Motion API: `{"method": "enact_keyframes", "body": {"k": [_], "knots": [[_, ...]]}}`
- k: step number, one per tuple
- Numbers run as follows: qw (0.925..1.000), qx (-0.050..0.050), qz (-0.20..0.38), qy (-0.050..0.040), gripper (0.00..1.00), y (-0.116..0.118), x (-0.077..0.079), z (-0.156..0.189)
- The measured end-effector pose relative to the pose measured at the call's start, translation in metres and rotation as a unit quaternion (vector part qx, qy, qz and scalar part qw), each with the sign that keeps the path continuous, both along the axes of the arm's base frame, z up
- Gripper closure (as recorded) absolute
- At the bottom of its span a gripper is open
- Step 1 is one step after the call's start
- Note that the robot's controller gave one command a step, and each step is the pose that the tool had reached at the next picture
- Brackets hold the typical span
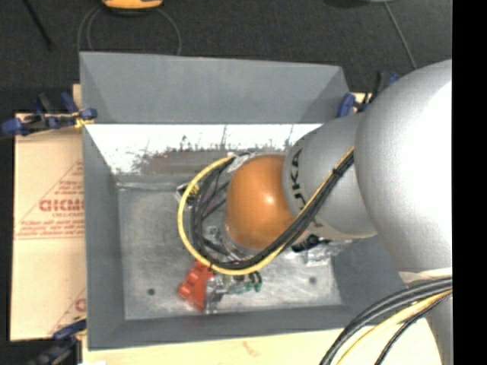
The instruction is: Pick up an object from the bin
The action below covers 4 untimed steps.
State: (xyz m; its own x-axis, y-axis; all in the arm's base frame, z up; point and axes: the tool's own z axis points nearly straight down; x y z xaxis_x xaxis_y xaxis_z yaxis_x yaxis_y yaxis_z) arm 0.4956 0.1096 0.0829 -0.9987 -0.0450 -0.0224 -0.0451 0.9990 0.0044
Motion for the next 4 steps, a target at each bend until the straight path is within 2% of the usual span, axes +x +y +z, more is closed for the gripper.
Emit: {"method": "enact_keyframes", "body": {"k": [1, 2, 3, 4], "knots": [[1.0, 0.0, -0.002, 0.0002, 1.0, 0.0, 0.0, 0.0], [0.9937, -0.005, 0.112, 0.005, 1.0, -0.048, 0.016, 0.154], [0.9988, -0.003, 0.048, 0.0128, 1.0, -0.049, 0.022, 0.064], [0.9988, -0.003, 0.047, 0.0095, 0.0, -0.049, 0.023, 0.067]]}}
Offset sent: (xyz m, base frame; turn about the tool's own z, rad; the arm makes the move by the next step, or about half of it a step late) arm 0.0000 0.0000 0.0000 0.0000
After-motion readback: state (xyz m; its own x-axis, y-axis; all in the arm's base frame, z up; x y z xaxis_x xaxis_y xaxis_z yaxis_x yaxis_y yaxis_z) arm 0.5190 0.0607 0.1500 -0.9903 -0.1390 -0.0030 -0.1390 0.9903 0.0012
